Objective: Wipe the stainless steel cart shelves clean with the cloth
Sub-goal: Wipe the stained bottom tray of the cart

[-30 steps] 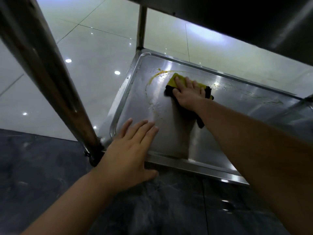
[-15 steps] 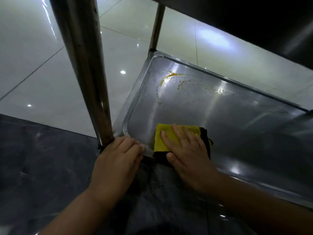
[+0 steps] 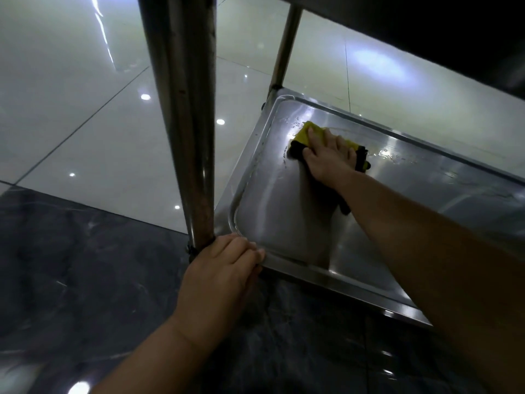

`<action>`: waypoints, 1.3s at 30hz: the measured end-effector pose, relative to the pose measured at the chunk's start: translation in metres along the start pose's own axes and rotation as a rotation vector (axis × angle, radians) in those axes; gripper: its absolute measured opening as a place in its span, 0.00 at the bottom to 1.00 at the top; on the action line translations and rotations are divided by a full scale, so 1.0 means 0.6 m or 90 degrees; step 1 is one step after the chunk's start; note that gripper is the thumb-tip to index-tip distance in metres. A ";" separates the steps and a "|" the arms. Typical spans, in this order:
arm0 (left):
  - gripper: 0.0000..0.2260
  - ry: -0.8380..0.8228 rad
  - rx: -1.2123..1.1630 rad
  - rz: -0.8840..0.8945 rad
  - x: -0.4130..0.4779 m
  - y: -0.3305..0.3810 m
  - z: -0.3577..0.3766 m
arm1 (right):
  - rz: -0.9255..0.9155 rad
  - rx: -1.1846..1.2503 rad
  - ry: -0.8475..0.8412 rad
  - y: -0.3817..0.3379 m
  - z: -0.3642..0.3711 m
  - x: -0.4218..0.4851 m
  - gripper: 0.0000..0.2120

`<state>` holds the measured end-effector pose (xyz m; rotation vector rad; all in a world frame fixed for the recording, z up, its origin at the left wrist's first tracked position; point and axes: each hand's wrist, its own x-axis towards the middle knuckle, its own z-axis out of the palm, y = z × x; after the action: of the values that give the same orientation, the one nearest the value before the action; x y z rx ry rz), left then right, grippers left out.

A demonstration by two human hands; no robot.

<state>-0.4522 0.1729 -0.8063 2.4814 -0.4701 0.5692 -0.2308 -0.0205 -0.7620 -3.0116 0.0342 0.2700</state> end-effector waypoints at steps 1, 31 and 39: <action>0.11 0.009 0.000 0.004 -0.002 -0.001 0.002 | -0.012 -0.006 0.010 -0.001 0.005 -0.013 0.27; 0.07 0.140 0.039 0.063 -0.014 -0.017 0.026 | -0.125 -0.005 0.012 -0.086 0.015 -0.052 0.27; 0.08 0.176 0.056 0.059 -0.029 -0.016 0.045 | -0.294 -0.081 -0.034 -0.089 0.053 -0.257 0.32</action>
<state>-0.4551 0.1684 -0.8394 2.4202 -0.4599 0.9737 -0.3866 0.0379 -0.7594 -3.0160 -0.6948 0.3109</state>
